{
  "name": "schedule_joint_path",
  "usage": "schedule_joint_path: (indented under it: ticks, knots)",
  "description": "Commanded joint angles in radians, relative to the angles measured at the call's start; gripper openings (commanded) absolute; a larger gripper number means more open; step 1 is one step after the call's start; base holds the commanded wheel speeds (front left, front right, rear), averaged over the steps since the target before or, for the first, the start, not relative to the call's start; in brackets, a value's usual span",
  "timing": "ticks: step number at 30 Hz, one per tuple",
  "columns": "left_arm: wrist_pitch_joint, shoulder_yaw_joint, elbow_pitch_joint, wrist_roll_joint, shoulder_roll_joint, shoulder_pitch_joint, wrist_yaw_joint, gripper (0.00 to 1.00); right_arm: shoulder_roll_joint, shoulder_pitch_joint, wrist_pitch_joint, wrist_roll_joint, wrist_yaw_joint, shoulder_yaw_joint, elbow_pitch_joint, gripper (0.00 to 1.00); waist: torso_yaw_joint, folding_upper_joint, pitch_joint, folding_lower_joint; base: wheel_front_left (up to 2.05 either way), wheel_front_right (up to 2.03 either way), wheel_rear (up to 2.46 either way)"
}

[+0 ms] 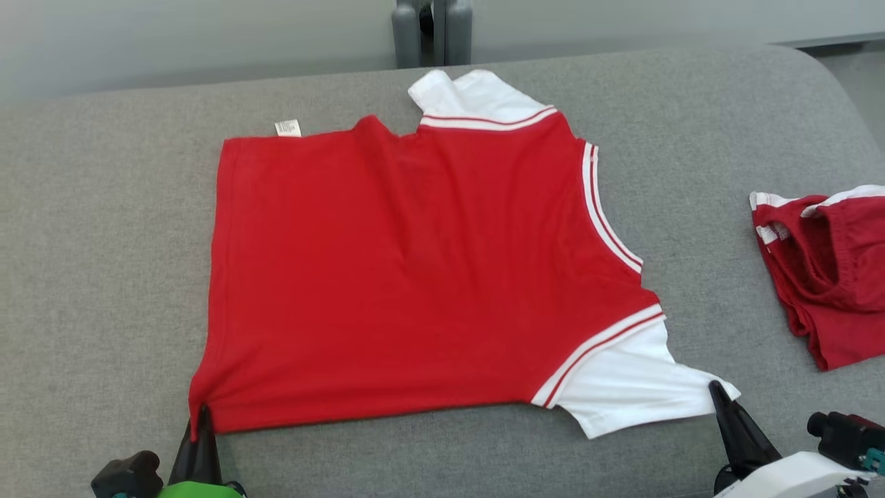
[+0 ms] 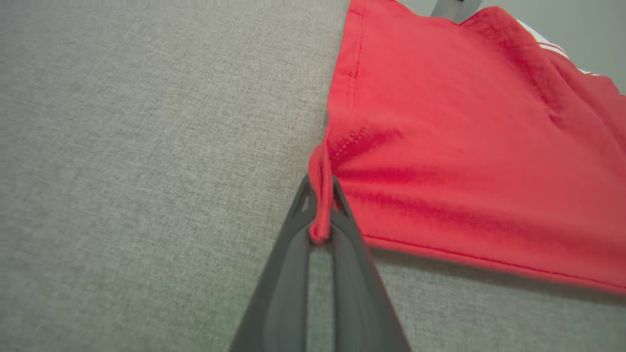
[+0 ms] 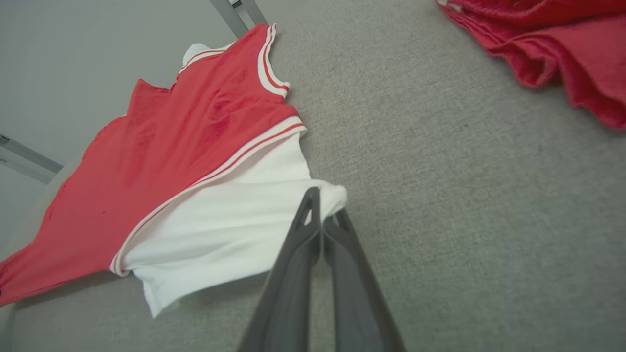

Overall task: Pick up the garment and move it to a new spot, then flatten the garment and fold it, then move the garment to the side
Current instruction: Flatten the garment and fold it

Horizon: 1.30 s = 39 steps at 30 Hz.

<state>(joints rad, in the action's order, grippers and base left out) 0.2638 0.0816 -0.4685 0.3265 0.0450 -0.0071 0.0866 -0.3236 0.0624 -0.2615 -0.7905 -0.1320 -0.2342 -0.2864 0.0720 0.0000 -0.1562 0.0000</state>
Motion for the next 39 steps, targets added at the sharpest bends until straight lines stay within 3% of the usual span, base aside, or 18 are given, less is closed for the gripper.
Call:
schedule_joint_path:
  ticks: [1, 7, 11, 21, 28, 29, 31, 32, 33, 39]
  knots:
    - [0.0, 0.0, 0.013, 0.01, 0.011, 0.023, -0.007, 0.0, -0.009, 0.017, -0.005, -0.005, 0.003, 0.016, 0.017, 0.0, -0.008, 0.0, 0.041, 0.0, 0.0, 0.0, 0.0]
    - [0.0, -0.034, 0.071, 0.02, 0.01, -0.051, -0.002, 0.0, 0.015, -0.036, -0.005, 0.026, 0.003, 0.079, 0.126, 0.0, -0.022, 0.0, 0.011, 0.0, 0.0, 0.0, 0.0]
    - [0.0, -0.072, 0.072, 0.009, 0.009, -0.133, -0.011, 0.0, 0.035, -0.139, -0.005, 0.073, 0.002, 0.102, 0.131, 0.0, -0.028, 0.0, -0.033, 0.0, 0.0, 0.0, 0.0]
    - [0.0, -0.161, -0.092, 0.006, 0.009, -0.405, -0.053, 0.0, 0.071, -0.434, -0.004, 0.192, 0.002, 0.089, -0.044, 0.0, -0.052, 0.0, -0.162, 0.0, 0.0, 0.0, 0.0]
    - [0.0, -0.173, -0.149, -0.016, 0.009, -0.523, -0.098, 0.0, 0.121, -0.558, -0.004, 0.278, 0.002, 0.15, -0.113, 0.0, -0.065, 0.0, -0.223, 0.0, 0.0, 0.0, 0.0]
    - [0.0, -0.167, -0.158, -0.016, 0.009, -0.535, -0.108, 0.04, 0.132, -0.573, -0.004, 0.285, 0.002, 0.156, -0.12, 0.0, -0.064, 0.0, -0.23, 0.0, 0.0, 0.0, 0.0]
    - [0.0, -0.157, -0.167, -0.01, 0.009, -0.546, -0.115, 0.52, 0.157, -0.589, -0.004, 0.281, 0.002, 0.166, -0.134, 0.0, -0.063, 0.0, -0.238, 0.0, 0.0, 0.0, 0.0]
    - [0.0, -0.156, -0.173, -0.002, 0.009, -0.543, -0.115, 0.99, 0.172, -0.595, -0.004, 0.266, 0.002, 0.169, -0.129, 0.42, -0.064, 0.0, -0.24, 0.0, 0.0, 0.0, 0.0]
    - [0.0, -0.156, -0.171, 0.003, 0.009, -0.536, -0.116, 1.0, 0.179, -0.597, -0.004, 0.259, 0.002, 0.186, -0.115, 1.0, -0.065, 0.0, -0.241, 0.0, 0.0, 0.0, 0.0]
    - [0.0, -0.15, -0.089, 0.057, 0.009, -0.446, -0.116, 1.0, 0.206, -0.5, -0.004, 0.239, 0.002, 0.222, -0.024, 1.0, -0.063, 0.0, -0.236, 0.0, 0.0, 0.0, 0.0]
